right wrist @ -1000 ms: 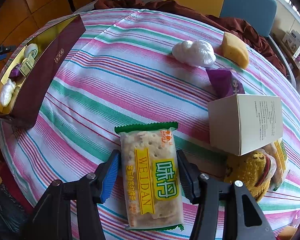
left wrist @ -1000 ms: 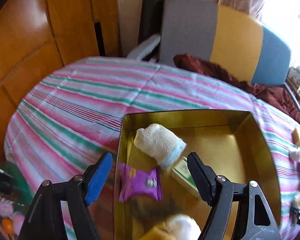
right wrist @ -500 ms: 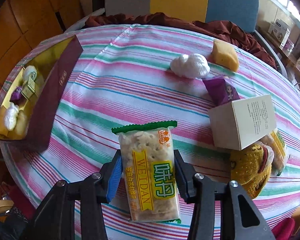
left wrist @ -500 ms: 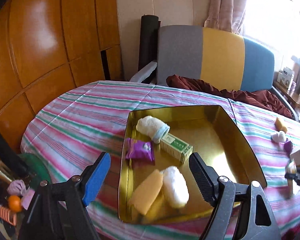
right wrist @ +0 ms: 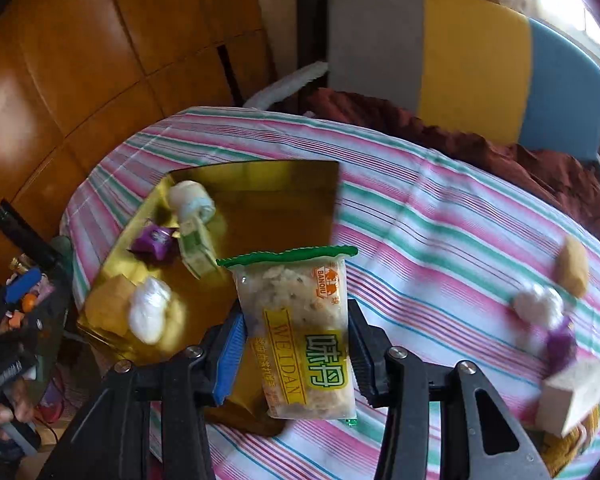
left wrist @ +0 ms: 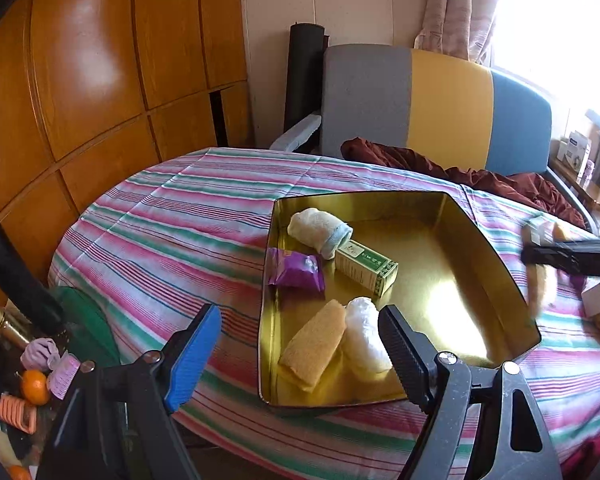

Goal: Organize objects
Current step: 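Carry the cracker packet into the gold tray and open the right gripper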

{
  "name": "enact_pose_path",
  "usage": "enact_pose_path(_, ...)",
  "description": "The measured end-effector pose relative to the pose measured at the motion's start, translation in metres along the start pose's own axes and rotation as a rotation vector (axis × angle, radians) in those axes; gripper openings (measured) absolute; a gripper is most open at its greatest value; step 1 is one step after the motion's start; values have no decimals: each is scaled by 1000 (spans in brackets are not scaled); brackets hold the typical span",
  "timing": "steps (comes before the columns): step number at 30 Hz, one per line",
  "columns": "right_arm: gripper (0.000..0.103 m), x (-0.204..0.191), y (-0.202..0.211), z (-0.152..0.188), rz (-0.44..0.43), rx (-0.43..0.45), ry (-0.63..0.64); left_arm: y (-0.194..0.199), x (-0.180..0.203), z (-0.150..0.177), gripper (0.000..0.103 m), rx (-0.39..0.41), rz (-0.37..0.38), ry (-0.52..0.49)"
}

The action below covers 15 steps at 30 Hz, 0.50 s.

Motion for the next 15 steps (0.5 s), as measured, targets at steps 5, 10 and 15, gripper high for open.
enact_pose_path(5,47,-51,-40,-28,-27,-34,72,1,-3,2,81,7,-17,-16)
enact_pose_path(10,47,-101,-76,-46,-29,-59,156,2,-6,3,81,21,-28,-27)
enact_pose_path(15,48,-131,-104,-50,-25,-100,226,0,-8,4,81,21,-23,-25)
Point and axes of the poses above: each gripper's, at about its wrist camera, not at the fingertips, and y roughly against the way its jaws point, x to its right, z to its underside, the point moved 3 cm from there along -y, roughly the way its jaws point, and after that the axes turned 4 degrees about -y, right-handed, at the moved point
